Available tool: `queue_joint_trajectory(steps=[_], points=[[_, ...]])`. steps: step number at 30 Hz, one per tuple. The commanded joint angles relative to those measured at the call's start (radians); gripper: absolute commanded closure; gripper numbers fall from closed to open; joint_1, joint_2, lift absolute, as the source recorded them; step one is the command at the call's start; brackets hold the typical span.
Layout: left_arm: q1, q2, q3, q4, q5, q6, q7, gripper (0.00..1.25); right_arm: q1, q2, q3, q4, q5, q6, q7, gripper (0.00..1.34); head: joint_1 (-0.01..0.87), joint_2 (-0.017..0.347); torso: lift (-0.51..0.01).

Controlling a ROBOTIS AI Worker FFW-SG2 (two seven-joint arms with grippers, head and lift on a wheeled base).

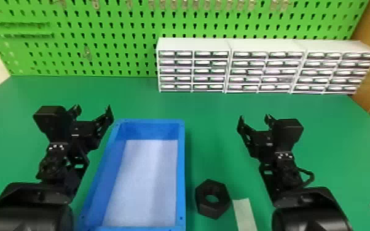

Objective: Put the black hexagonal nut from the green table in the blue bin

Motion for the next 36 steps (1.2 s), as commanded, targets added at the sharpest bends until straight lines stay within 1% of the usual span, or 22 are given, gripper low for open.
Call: queue_joint_trajectory(steps=[1, 27, 36], points=[[0.0, 0.0, 0.0, 0.0, 0.0, 0.0, 0.0, 0.39, 0.001, 0.0, -0.002, 0.0, 0.0, 0.0, 0.0, 0.48, 0.686, 0.052, -0.097], [0.003, 0.0, 0.004, -0.001, 0.003, 0.0, 0.0, 0.4, 0.001, 0.0, -0.006, 0.0, 0.0, 0.001, 0.0, 0.48, 0.686, 0.052, -0.097], [0.002, 0.0, 0.004, -0.001, 0.003, 0.0, 0.0, 0.4, 0.001, -0.005, -0.005, 0.0, 0.0, 0.008, 0.0, 0.48, 0.686, 0.052, -0.097]])
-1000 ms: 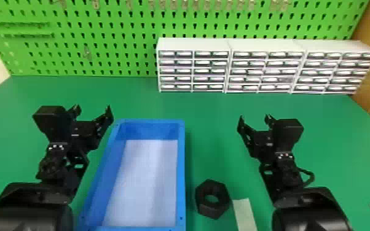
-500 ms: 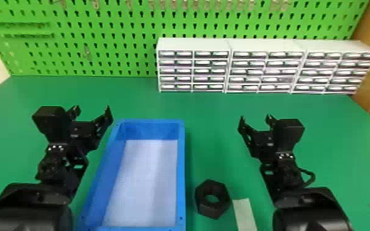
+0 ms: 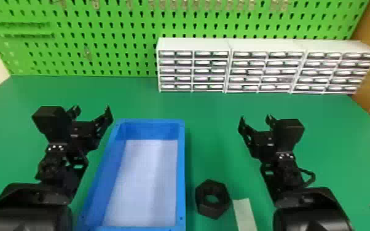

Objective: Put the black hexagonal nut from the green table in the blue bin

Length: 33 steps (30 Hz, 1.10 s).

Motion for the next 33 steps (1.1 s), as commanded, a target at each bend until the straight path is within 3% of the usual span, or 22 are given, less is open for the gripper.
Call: queue_joint_trajectory(steps=[1, 20, 27, 33], points=[[-0.001, 0.0, 0.0, 0.0, 0.0, 0.0, 0.0, 0.4, 0.0, -0.002, 0.001, 0.0, 0.0, 0.003, 0.0, 0.48, 0.686, 0.052, -0.097], [0.0, 0.0, 0.001, 0.0, 0.0, 0.0, 0.0, 0.4, 0.008, -0.011, 0.005, -0.064, -0.008, 0.097, 0.0, 0.48, 0.686, 0.052, -0.097], [0.0, 0.0, 0.001, 0.0, 0.0, 0.0, 0.0, 0.4, 0.02, -0.022, -0.001, -0.183, -0.006, 0.278, 0.002, 0.48, 0.686, 0.052, -0.097], [0.0, 0.0, 0.001, 0.002, 0.0, 0.0, 0.0, 0.4, 0.011, -0.039, 0.008, -0.342, 0.011, 0.549, 0.002, 0.46, 0.686, 0.052, -0.097]])
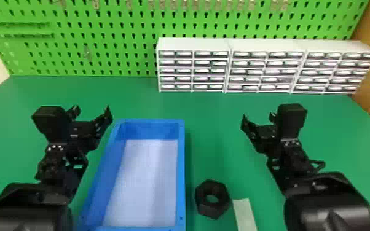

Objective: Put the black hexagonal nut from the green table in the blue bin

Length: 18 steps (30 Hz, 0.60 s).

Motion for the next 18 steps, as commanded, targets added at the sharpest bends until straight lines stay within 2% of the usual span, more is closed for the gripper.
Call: queue_joint_trajectory(steps=[1, 8, 10, 18], points=[[0.0, 0.0, 0.0, 0.0, 0.0, 0.0, 0.0, 0.4, -0.011, -0.013, 0.01, -0.131, 0.012, 0.229, 0.0, 0.44, 0.686, 0.052, -0.097], [0.0, 0.0, 0.0, 0.0, 0.0, 0.0, 0.0, 0.41, -0.058, -0.03, 0.058, -0.29, 0.057, 0.554, 0.008, 0.35, 0.686, 0.052, -0.097], [0.0, 0.0, 0.0, 0.0, 0.0, 0.0, 0.0, 0.41, -0.077, -0.031, 0.068, -0.321, 0.087, 0.646, 0.041, 0.36, 0.686, 0.052, -0.097], [0.0, 0.0, 0.002, 0.0, 0.0, 0.0, 0.0, 0.41, -0.123, -0.057, 0.117, -0.387, 0.084, 0.895, 0.1, 0.36, 0.686, 0.052, -0.097]])
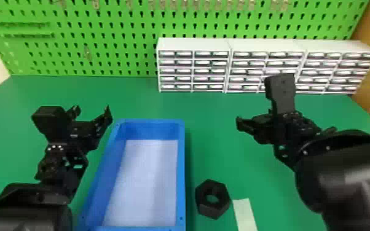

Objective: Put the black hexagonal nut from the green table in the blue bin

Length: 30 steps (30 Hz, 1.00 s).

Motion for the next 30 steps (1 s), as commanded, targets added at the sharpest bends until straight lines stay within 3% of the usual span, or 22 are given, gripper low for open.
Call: queue_joint_trajectory(steps=[1, 7, 15, 30], points=[[0.0, 0.0, 0.001, 0.0, 0.0, 0.0, 0.0, 0.41, -0.027, -0.018, 0.028, -0.033, -0.01, 0.142, 0.026, 0.36, 0.686, 0.052, -0.097], [0.002, 0.0, 0.001, 0.0, 0.0, 0.0, 0.0, 0.41, -0.069, -0.043, 0.074, -0.053, -0.013, 0.307, 0.087, 0.36, 0.686, 0.052, -0.097], [0.0, 0.002, -0.001, 0.0, -0.005, 0.0, 0.0, 0.41, -0.102, -0.072, 0.16, -0.047, -0.082, 0.419, 0.09, 0.36, 0.686, 0.052, -0.097], [-0.005, 0.005, -0.002, 0.0, -0.009, 0.0, 0.0, 0.41, -0.155, -0.129, 0.275, 0.025, -0.218, 0.455, 0.091, 0.36, 0.686, 0.052, -0.097]])
